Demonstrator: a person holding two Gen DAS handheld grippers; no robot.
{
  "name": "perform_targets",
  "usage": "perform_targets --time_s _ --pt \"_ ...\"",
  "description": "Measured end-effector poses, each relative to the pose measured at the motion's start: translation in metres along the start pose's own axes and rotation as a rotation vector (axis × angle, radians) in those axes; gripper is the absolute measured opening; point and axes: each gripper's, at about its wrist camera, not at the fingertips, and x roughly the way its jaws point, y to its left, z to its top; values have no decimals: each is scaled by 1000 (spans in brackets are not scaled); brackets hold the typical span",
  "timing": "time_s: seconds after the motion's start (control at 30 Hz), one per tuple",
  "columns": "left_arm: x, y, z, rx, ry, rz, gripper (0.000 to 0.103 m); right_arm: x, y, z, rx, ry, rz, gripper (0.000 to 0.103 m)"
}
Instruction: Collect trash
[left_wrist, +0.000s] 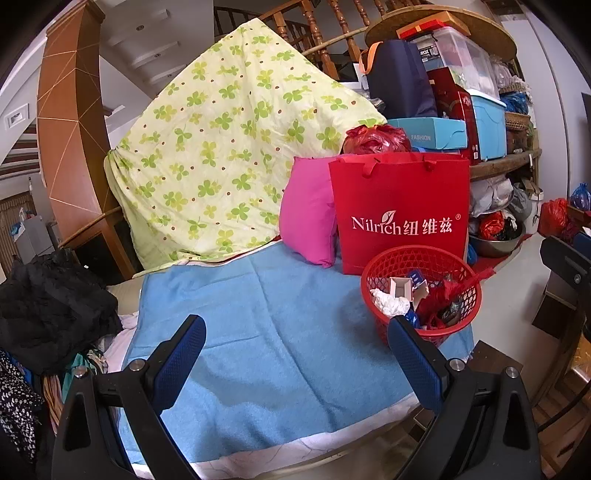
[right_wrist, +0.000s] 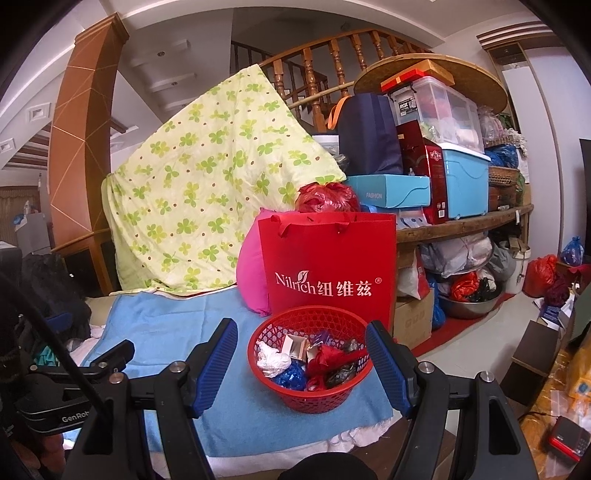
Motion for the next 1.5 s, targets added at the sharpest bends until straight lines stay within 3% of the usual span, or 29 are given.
perform_targets --time_s 0.47,0.9,1.5 --pt "9 -2 -4 14 16 -17 99 13 1 -2 20 34 -13 75" --pt "50 -8 6 27 60 -43 99 51 -5 2 26 89 -31 75" --pt "95 6 10 -12 50 -142 99 95 20 12 -26 122 -83 75"
